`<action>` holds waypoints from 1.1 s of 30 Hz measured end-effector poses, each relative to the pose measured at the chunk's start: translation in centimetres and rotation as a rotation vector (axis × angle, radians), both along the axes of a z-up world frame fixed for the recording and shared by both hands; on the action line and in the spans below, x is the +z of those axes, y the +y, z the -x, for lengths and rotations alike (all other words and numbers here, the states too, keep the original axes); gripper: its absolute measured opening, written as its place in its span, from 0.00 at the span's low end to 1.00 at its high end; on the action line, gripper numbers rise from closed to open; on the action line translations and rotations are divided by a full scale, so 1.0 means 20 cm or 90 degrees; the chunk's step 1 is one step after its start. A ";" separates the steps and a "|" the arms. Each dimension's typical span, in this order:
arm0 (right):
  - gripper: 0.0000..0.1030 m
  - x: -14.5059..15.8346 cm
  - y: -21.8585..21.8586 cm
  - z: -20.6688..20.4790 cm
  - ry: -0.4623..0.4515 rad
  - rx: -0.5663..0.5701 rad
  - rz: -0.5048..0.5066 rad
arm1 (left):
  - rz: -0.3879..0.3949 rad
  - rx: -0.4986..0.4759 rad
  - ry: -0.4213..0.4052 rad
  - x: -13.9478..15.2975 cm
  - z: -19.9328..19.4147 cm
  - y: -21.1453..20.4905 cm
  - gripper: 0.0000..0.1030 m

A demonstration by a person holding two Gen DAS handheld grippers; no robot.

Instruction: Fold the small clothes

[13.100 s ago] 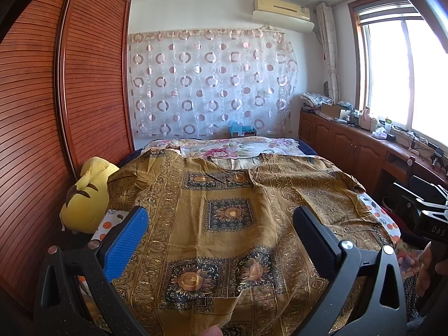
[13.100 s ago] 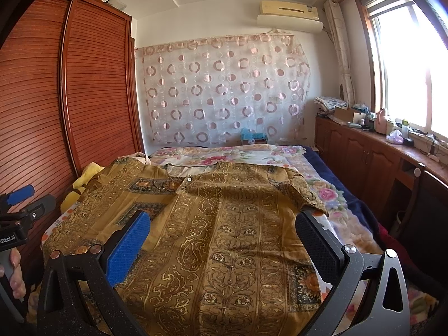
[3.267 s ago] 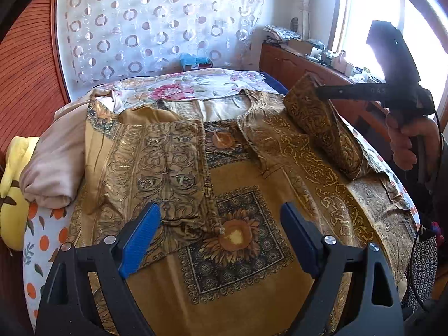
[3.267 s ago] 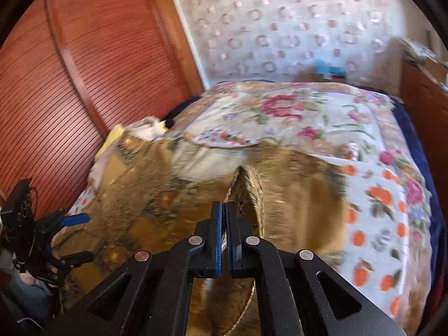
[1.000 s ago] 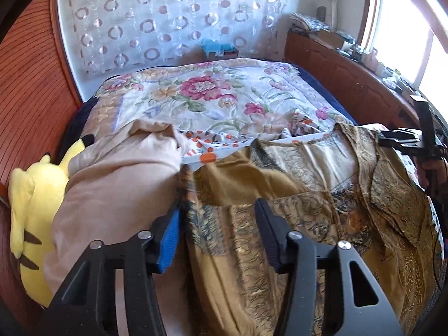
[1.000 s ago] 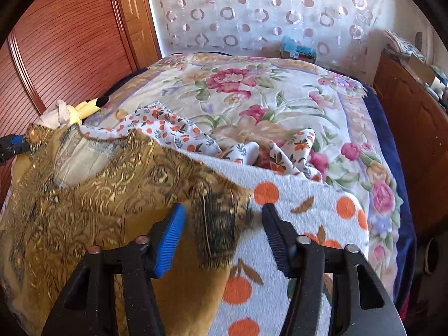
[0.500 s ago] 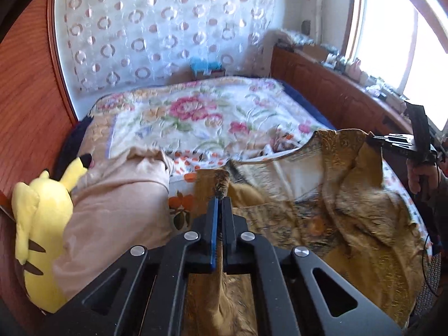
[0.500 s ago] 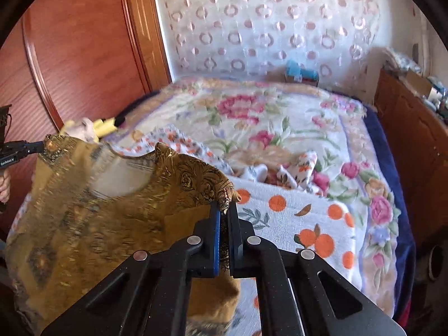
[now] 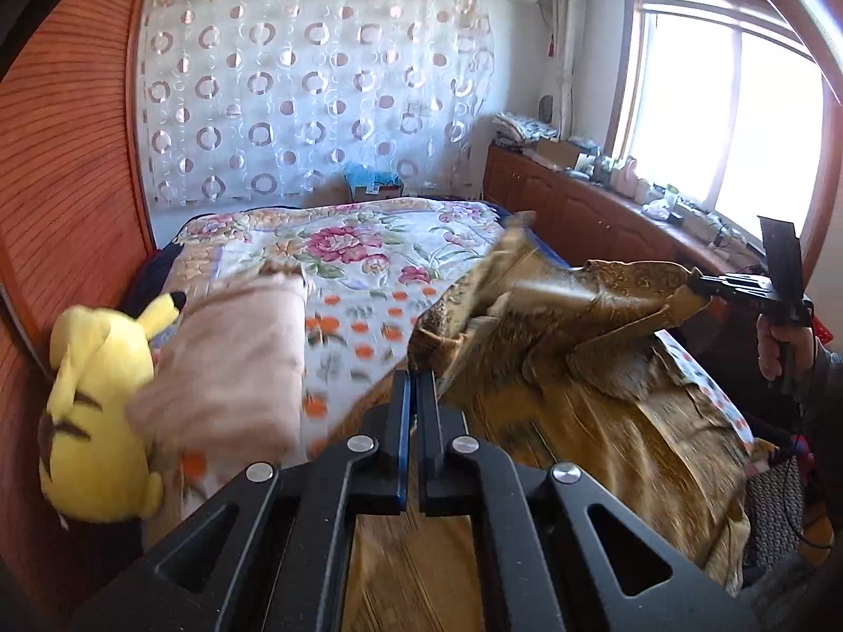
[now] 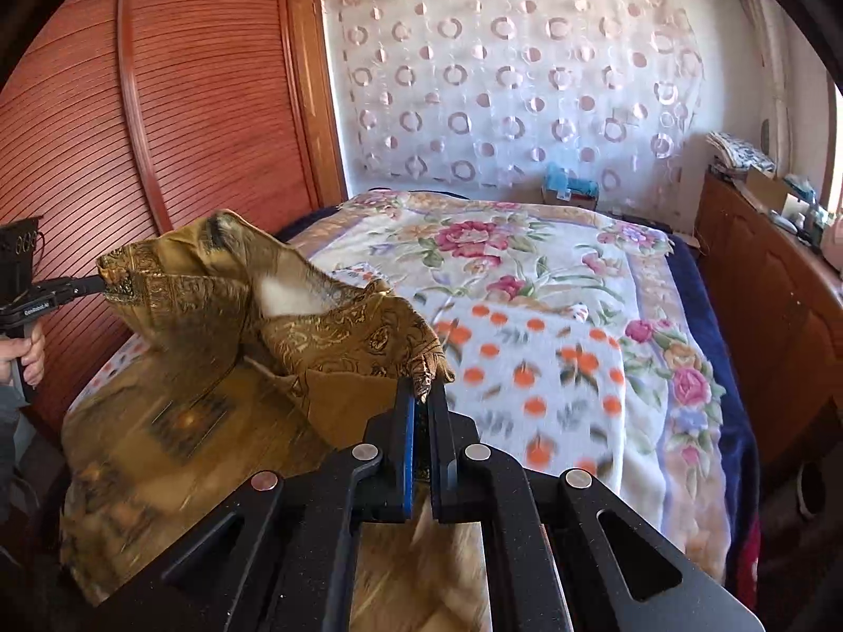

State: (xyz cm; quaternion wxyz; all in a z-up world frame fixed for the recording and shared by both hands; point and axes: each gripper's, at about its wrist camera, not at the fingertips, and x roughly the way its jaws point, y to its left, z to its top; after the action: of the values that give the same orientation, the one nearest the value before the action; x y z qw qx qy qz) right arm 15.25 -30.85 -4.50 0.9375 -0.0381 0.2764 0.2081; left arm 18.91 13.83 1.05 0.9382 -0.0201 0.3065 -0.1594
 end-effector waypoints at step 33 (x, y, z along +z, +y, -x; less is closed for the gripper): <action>0.33 -0.24 -0.15 0.97 0.105 -0.014 0.007 | 0.061 0.141 0.058 -0.33 0.59 0.23 0.59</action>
State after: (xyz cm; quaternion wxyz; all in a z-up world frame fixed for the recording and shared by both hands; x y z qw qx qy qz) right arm -4.12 -33.92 -9.25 0.9134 -0.0229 0.3544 0.1989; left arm 7.16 18.40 -5.64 0.9330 -0.1062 0.3369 -0.0682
